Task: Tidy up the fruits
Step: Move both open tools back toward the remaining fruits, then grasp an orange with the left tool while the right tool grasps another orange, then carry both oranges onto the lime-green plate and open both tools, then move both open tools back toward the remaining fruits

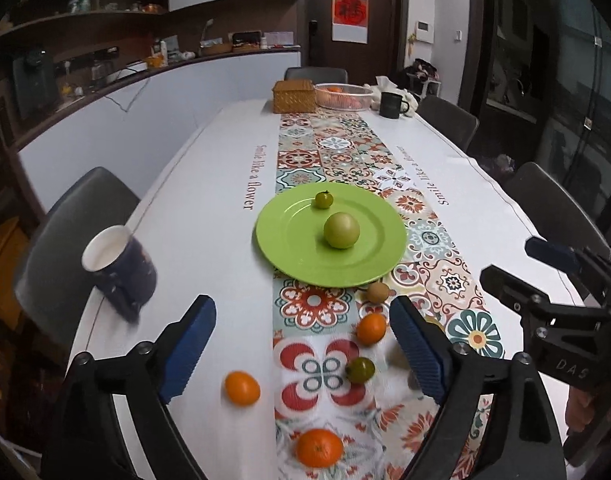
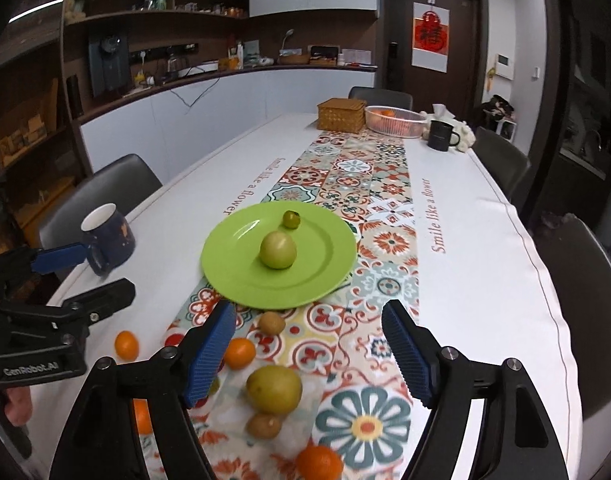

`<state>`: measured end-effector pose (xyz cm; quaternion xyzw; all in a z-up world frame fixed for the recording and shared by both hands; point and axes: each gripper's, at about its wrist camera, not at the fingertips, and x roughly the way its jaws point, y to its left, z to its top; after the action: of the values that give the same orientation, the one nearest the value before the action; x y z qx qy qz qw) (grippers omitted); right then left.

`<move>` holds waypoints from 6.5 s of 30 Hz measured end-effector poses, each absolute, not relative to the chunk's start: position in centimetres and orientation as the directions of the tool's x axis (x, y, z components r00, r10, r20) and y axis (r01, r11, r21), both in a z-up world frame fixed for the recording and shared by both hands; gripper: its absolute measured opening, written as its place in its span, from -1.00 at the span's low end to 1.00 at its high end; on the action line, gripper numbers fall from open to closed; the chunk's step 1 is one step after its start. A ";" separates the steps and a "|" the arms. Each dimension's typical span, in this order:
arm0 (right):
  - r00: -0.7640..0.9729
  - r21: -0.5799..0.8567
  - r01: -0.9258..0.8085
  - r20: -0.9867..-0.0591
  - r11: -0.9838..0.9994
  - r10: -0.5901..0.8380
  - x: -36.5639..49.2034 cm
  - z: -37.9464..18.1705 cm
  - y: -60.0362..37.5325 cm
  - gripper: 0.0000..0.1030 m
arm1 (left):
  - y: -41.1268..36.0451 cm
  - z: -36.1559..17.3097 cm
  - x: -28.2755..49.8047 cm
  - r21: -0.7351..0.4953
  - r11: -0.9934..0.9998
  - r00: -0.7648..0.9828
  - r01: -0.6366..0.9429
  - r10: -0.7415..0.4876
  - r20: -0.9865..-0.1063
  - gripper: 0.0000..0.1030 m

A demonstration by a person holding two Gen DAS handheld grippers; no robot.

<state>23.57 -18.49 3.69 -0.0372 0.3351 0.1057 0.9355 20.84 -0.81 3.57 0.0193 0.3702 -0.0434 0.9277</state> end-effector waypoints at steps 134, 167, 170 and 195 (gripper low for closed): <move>0.563 0.058 -0.335 -0.788 0.940 0.249 38.5 -4.7 -14.9 -0.22 | -2.5 -5.6 37.0 0.010 0.975 0.526 0.222 -0.111 -0.843 -0.19; 0.778 -0.025 -0.252 -0.600 0.967 0.187 23.0 3.9 -16.6 0.41 | 0.4 4.1 20.9 0.041 0.994 0.743 0.102 -0.049 -0.667 0.60; 0.780 -0.019 -0.247 -0.597 0.969 0.188 22.1 4.0 -16.4 0.41 | 1.0 4.2 19.5 0.046 0.996 0.747 0.080 -0.030 -0.664 0.61; 0.673 -0.006 -0.160 -0.732 0.987 0.104 17.7 -3.0 -14.7 0.40 | 4.5 -3.3 14.7 0.070 0.998 0.647 0.008 0.048 -0.761 0.61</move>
<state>17.65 -14.67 -3.00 -0.0351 0.3978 0.0724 0.9139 14.72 4.54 -3.31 0.0333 0.4201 0.0109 0.9068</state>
